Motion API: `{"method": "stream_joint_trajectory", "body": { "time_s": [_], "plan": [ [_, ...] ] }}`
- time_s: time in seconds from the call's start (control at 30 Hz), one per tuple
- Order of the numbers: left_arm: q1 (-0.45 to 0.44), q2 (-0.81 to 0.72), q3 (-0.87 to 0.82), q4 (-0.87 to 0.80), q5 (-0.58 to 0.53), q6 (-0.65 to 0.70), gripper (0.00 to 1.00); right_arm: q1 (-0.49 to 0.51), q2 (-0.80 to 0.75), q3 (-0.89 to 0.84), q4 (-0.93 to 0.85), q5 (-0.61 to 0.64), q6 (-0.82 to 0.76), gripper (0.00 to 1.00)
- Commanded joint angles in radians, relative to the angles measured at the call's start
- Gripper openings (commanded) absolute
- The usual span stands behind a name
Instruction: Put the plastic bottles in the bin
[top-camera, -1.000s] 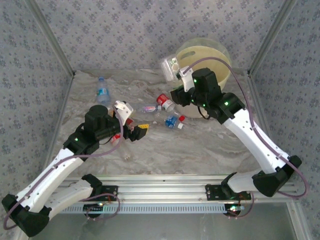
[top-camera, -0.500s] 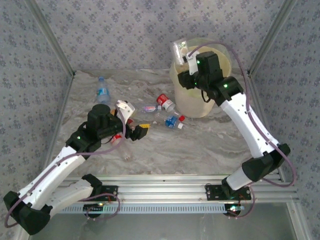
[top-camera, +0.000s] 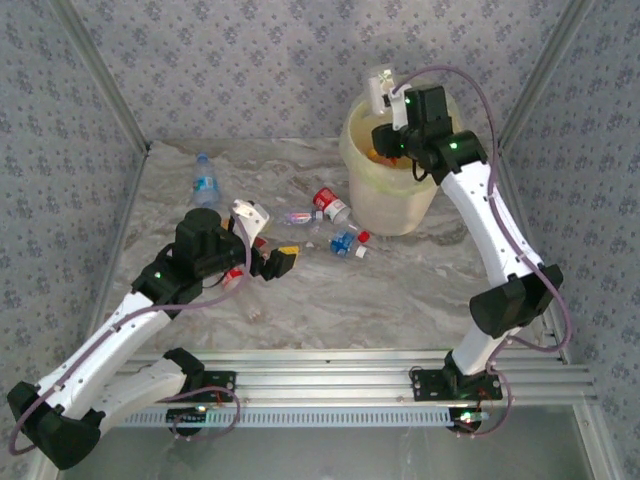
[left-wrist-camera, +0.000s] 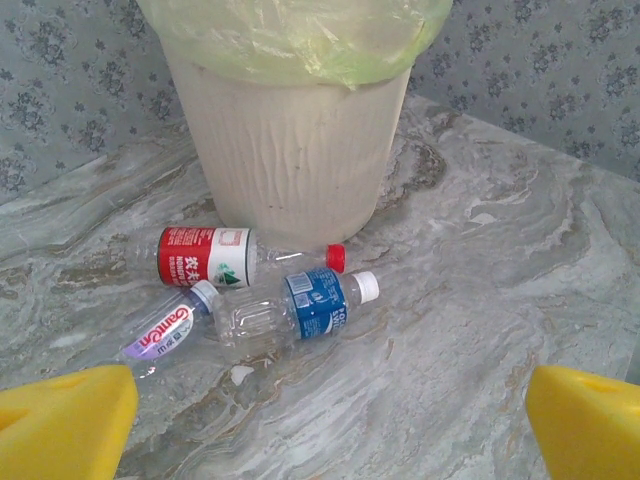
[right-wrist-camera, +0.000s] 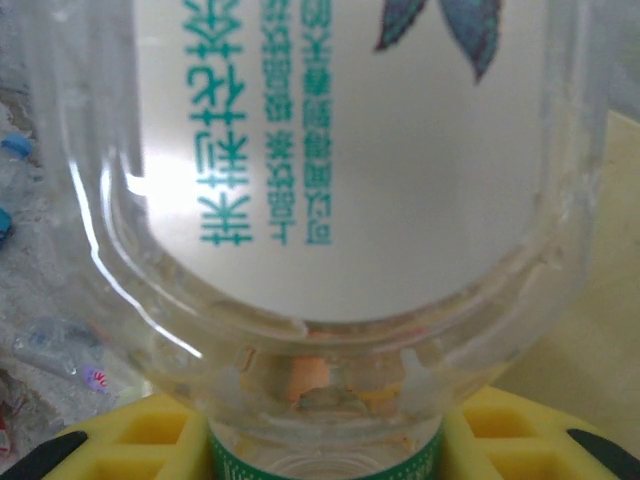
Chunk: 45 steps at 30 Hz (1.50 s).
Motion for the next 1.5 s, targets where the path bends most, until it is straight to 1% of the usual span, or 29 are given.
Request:
{"method": "stream_joint_trajectory", "body": {
  "time_s": [0.0, 0.27, 0.37, 0.53, 0.67, 0.8, 0.9, 1.03, 1.27, 1.37, 1.47],
  "plan": [
    [-0.007, -0.003, 0.011, 0.017, -0.006, -0.004, 1.00, -0.031, 0.028, 0.048, -0.047, -0.029, 0.021, 0.35],
    [-0.006, -0.006, 0.011, 0.016, -0.007, -0.005, 1.00, -0.058, 0.016, -0.054, -0.031, -0.028, 0.047, 0.38],
    [-0.007, -0.002, 0.012, 0.016, -0.007, -0.008, 1.00, -0.065, 0.011, -0.074, -0.027, -0.030, 0.054, 0.42],
    [-0.007, -0.002, 0.011, 0.014, -0.008, -0.006, 1.00, -0.071, -0.005, -0.085, -0.025, -0.033, 0.055, 0.57],
    [-0.006, -0.002, 0.011, 0.015, -0.007, -0.005, 1.00, -0.071, -0.036, -0.087, -0.022, -0.035, 0.057, 0.67],
    [-0.006, -0.002, 0.011, 0.013, 0.008, 0.001, 1.00, -0.065, -0.086, -0.108, -0.005, -0.035, 0.039, 0.69],
    [-0.007, -0.004, 0.013, 0.002, 0.028, 0.018, 1.00, -0.042, -0.153, -0.169, 0.025, -0.050, 0.015, 0.69],
    [-0.007, -0.010, 0.017, -0.007, 0.021, 0.030, 1.00, 0.003, -0.256, -0.279, 0.063, -0.066, -0.018, 0.68],
    [-0.008, -0.021, 0.008, -0.004, 0.030, 0.038, 1.00, 0.117, -0.443, -0.527, 0.120, -0.117, 0.002, 0.67],
    [-0.018, -0.023, 0.004, -0.003, 0.028, 0.040, 1.00, 0.168, -0.494, -0.623, 0.142, -0.148, 0.019, 0.66],
    [-0.037, -0.021, 0.001, -0.005, 0.016, 0.046, 1.00, 0.203, -0.501, -0.692, 0.142, -0.157, 0.036, 0.67]
  ]
}}
